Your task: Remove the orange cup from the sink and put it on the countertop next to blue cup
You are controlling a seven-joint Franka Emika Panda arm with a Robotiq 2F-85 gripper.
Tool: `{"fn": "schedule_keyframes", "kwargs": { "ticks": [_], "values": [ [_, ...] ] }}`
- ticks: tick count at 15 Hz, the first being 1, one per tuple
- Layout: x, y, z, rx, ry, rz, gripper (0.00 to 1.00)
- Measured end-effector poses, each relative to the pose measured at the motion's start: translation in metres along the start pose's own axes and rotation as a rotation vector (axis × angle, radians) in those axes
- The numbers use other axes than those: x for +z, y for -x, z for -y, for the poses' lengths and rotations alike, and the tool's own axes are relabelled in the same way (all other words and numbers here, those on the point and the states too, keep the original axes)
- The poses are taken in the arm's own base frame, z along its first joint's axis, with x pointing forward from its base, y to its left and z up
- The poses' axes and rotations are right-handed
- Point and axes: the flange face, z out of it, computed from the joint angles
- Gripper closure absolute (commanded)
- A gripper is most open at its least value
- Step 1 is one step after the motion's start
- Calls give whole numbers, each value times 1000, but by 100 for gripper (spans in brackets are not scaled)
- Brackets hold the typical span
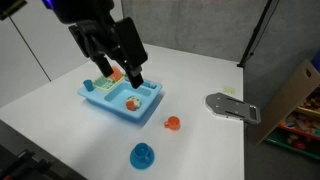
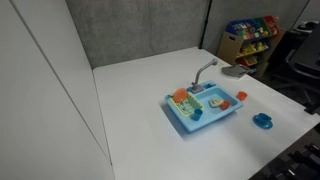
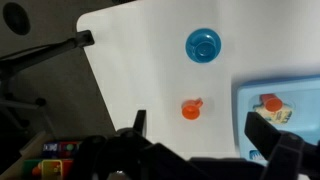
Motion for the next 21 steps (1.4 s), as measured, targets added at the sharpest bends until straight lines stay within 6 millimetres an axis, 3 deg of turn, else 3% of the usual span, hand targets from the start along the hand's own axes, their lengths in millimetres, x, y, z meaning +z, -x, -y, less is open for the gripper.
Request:
{"fn": "schedule_keyframes", "kwargs": {
  "ticks": [10,21],
  "values": [
    [-2,-1,5,-10,4,-2,0],
    [-34,-21,78,-143,50,57,0]
  ]
}}
